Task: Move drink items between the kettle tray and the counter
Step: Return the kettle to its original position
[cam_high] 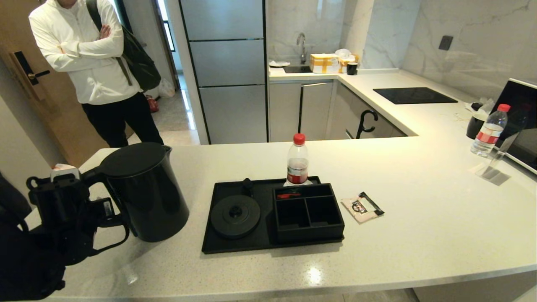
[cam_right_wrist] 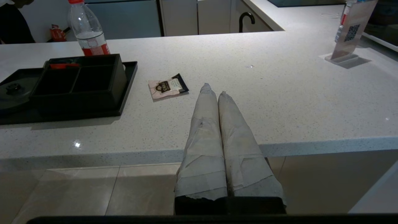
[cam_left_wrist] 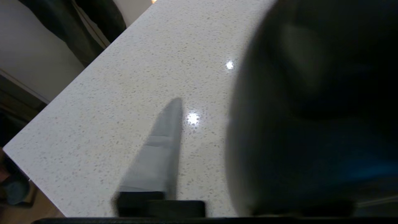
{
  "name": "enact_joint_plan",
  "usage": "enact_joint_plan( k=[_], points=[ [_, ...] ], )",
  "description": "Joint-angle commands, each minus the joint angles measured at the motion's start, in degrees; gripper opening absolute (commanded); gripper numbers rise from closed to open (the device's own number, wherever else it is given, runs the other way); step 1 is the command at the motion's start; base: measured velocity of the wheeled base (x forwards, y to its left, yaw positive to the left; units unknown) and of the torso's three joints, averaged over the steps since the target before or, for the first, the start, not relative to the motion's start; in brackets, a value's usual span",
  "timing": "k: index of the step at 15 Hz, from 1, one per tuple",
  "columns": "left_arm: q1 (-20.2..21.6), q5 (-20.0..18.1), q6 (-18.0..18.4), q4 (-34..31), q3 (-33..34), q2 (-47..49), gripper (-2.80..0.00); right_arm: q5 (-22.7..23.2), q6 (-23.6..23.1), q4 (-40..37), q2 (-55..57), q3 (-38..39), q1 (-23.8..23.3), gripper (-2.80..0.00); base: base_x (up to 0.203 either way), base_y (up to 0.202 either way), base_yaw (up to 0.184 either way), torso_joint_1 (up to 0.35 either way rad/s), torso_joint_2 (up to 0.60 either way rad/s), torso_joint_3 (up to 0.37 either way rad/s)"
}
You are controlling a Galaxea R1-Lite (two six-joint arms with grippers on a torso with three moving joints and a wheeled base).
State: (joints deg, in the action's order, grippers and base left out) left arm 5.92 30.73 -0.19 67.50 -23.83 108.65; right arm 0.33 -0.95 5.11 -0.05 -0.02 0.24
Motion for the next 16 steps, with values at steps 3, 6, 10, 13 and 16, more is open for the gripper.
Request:
enact_joint_plan(
  k=[3, 6, 10, 13, 16],
  points=[
    [-0.3, 0.07, -0.08, 0.44, -0.51, 0.21, -2.8, 0.02, -0.01, 0.08, 0.05, 1.78, 0.02, -2.8, 0.0, 0.0, 0.0, 0.0, 0.0, 0.0],
    [-0.65, -1.2, -0.52, 0.88, -0.42, 0.15, -2.8, 0.02, -0.01, 0.08, 0.05, 1.78, 0.02, -2.8, 0.0, 0.0, 0.0, 0.0, 0.0, 0.0],
    [-2.26, -6.72, -0.63, 8.09, -2.09, -0.63, -2.8, 0.02, -0.01, 0.0, 0.05, 1.78, 0.02, -2.8, 0.0, 0.0, 0.0, 0.0, 0.0, 0.0],
    [-4.51, -8.07, -1.28, 7.61, -6.27, -2.14, -2.8, 0.02, -0.01, -0.01, 0.05, 1.78, 0.02, -2.8, 0.0, 0.0, 0.0, 0.0, 0.0, 0.0],
    [-6.18, -7.7, -1.77, 3.93, -10.72, -3.73, -2.8, 0.02, -0.01, 0.0, 0.05, 1.78, 0.02, -2.8, 0.0, 0.0, 0.0, 0.0, 0.0, 0.0]
  ],
)
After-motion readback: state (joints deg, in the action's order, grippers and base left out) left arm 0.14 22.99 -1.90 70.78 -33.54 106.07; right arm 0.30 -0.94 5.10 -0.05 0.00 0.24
